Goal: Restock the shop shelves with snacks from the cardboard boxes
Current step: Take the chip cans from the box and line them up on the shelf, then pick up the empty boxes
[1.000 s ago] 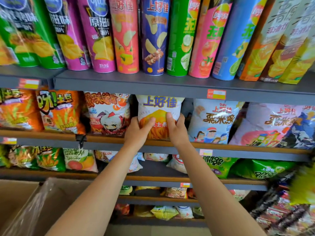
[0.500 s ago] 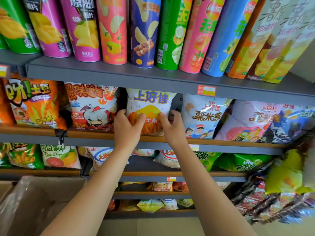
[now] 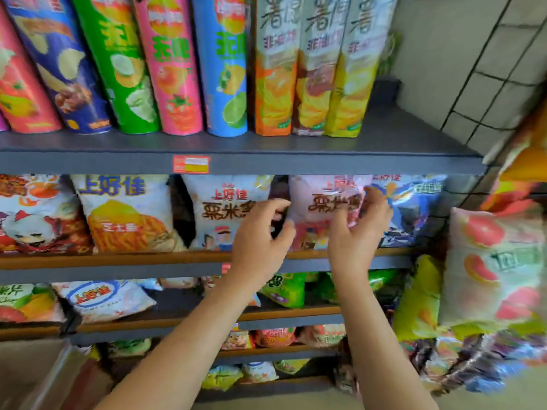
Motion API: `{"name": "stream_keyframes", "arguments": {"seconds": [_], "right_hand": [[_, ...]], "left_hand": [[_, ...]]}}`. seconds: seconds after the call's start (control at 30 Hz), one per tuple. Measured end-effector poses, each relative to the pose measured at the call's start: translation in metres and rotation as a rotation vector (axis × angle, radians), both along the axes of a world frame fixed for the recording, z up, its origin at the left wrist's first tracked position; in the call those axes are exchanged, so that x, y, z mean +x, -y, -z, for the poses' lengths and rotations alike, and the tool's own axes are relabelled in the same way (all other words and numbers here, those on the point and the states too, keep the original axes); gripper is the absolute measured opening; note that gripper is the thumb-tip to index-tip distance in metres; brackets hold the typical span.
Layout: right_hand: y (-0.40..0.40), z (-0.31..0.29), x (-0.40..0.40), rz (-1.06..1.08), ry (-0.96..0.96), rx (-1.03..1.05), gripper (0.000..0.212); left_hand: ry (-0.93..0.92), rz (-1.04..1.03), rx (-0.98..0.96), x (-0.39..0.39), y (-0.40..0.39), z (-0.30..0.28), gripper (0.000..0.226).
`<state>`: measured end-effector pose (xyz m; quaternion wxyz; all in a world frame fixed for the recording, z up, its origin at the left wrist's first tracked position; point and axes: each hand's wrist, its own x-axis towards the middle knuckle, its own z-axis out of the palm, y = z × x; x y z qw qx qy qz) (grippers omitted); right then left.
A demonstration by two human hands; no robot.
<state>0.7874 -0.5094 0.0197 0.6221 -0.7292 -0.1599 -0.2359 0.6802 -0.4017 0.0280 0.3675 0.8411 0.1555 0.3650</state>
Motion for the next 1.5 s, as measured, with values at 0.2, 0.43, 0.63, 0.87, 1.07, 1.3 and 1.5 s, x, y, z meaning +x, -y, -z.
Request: {"name": "stream_keyframes", "arguments": {"seconds": [0.2, 0.43, 0.63, 0.87, 1.07, 1.3, 1.5], "right_hand": [[0.035, 0.032, 0.058, -0.425, -0.258, -0.087, 0.072], [0.034, 0.039, 0.064, -0.564, -0.278, -0.169, 0.074], [0.027, 0.04, 0.076, -0.611, -0.318, -0.225, 0.094], [0.026, 0.045, 0.079, -0.605, -0.348, -0.21, 0.097], [0.038, 0.043, 0.054, -0.453, -0.389, -0.139, 0.079], [0.049, 0.043, -0.03, -0.476, -0.385, 0.111, 0.017], [-0.007, 0.089, -0.131, -0.748, -0.492, -0.282, 0.025]], "left_hand": [[-0.138, -0.113, -0.449, 0.069, 0.039, 0.01, 0.07], [-0.12, -0.16, -0.465, 0.076, 0.041, 0.017, 0.055], [-0.18, -0.184, -0.467, 0.079, 0.034, 0.019, 0.062], [-0.191, -0.224, -0.461, 0.084, 0.042, 0.018, 0.059], [-0.201, -0.165, -0.433, 0.071, 0.051, 0.014, 0.051], [-0.15, -0.202, -0.386, -0.015, 0.041, 0.031, 0.026], [-0.618, -0.177, -0.394, -0.144, -0.013, 0.056, 0.017]]}}
